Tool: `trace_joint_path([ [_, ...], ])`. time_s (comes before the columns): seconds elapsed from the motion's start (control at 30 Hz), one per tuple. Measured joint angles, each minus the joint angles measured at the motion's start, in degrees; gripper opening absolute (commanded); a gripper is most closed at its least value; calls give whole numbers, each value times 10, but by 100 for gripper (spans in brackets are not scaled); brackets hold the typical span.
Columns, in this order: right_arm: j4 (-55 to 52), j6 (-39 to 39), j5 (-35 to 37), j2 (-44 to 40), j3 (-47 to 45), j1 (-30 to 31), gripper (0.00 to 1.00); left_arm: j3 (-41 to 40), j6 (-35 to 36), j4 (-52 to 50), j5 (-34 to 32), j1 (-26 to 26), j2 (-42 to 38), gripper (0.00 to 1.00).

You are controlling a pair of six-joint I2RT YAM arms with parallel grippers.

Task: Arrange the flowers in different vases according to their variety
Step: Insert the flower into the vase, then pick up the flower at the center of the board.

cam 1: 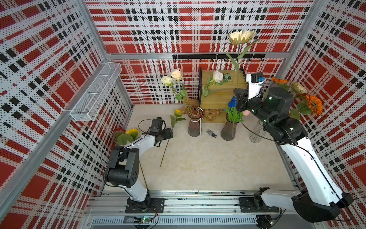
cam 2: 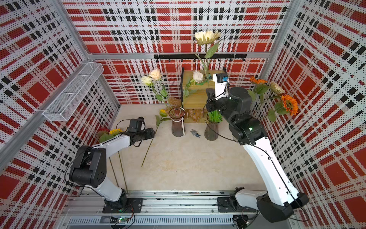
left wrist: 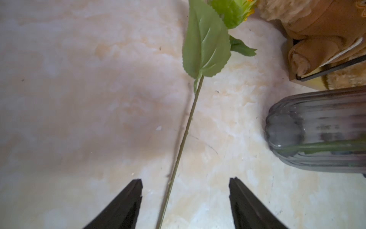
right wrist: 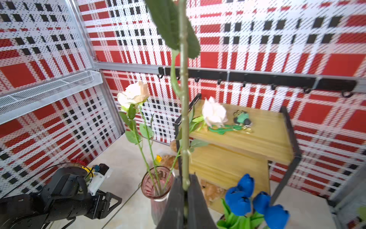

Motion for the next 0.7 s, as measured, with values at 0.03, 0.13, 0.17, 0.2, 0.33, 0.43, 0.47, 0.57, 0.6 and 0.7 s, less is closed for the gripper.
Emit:
trace_joint_path([
  [0.03,-4,-7,7,-8,1,-9,0,16,9,1,-4,-4,16,74],
  [0.13,-12,-21,23,-26,1,-37,0,63,33,-1,-24,-14,62,72],
  [0.17,-15,-26,28,-30,1,-44,0,74,39,-2,-30,-17,74,72],
  [0.2,-17,-30,34,-32,0,-51,0,88,48,-4,-38,-23,89,71],
  [0.33,-26,-42,49,-35,0,-71,0,116,67,-14,-61,-37,129,70],
  [0.43,-32,-47,54,-35,-2,-82,0,122,75,-24,-76,-41,150,67],
  [0.47,-33,-48,56,-35,-3,-85,0,124,76,-30,-80,-41,155,66],
  [0.57,-33,-52,64,-35,-7,-94,0,131,78,-37,-100,-41,169,65],
  [0.6,-32,-53,66,-35,-8,-97,0,133,78,-38,-107,-45,172,64],
  [0.7,-26,-59,80,-35,-18,-103,0,145,79,-43,-124,-53,181,63],
])
